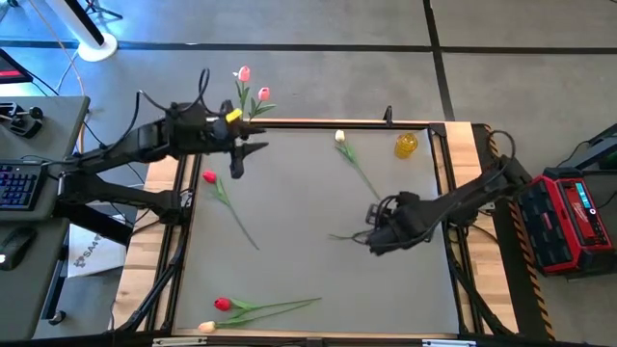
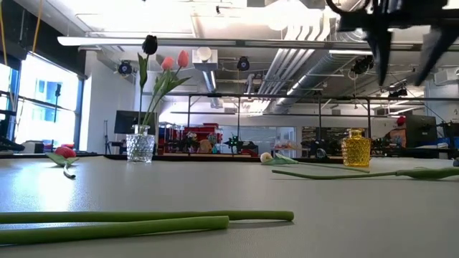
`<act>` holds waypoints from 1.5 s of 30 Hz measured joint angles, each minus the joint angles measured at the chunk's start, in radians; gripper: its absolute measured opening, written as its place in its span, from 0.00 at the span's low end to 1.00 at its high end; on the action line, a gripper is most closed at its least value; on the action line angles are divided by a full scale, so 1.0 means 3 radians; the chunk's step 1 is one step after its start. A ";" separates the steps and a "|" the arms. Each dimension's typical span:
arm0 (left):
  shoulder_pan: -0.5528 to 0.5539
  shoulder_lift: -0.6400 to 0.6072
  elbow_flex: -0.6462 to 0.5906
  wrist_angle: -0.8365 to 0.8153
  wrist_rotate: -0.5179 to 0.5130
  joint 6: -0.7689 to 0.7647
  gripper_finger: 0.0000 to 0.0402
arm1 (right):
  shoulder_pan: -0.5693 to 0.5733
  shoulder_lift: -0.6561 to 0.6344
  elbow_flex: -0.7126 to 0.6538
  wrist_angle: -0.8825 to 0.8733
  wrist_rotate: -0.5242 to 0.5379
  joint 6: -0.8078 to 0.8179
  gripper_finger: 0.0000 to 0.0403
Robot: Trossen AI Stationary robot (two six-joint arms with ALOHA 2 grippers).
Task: Sort flowers into vase by color
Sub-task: Put the black flower into the transparent vase
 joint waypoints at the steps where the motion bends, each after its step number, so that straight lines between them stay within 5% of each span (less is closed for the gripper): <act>1: 0.0013 0.0026 0.0036 -0.0003 0.0046 -0.0032 0.36 | -0.0038 -0.0028 0.0001 0.0021 0.0006 0.0078 0.48; 9: 0.0025 0.0224 0.0055 -0.0008 0.0518 -0.0092 0.36 | -0.0456 0.0189 0.0001 0.0468 -0.0230 0.0074 0.48; 18: 0.0024 0.0191 0.0055 -0.0062 0.0542 0.0151 0.36 | -0.0535 0.0414 0.0000 0.0007 -0.0882 -0.0244 0.48; 20: 0.0023 0.0155 0.0055 -0.0061 0.0537 0.0227 0.36 | -0.0515 0.0413 0.0000 0.0011 -0.0770 -0.0717 0.48; 27: 0.0023 0.0079 0.0055 0.0038 0.0523 0.0492 0.36 | -0.0410 0.0414 0.0000 -0.0156 -0.0466 -0.3862 0.48; 31: 0.0024 0.0083 0.0082 0.0030 0.0510 0.0496 0.36 | -0.0373 0.0411 -0.0046 -0.0440 -0.0266 -0.4933 0.48; 39: 0.0024 0.0059 0.0092 -0.0195 0.0422 -0.0007 0.36 | -0.0323 0.0188 -0.1130 0.0220 -0.1205 -0.6266 0.48; 45: 0.0023 0.0061 0.0092 -0.0228 0.0190 -0.0317 0.36 | -0.0320 -0.0145 -0.1450 0.0515 -0.0912 -0.6490 0.48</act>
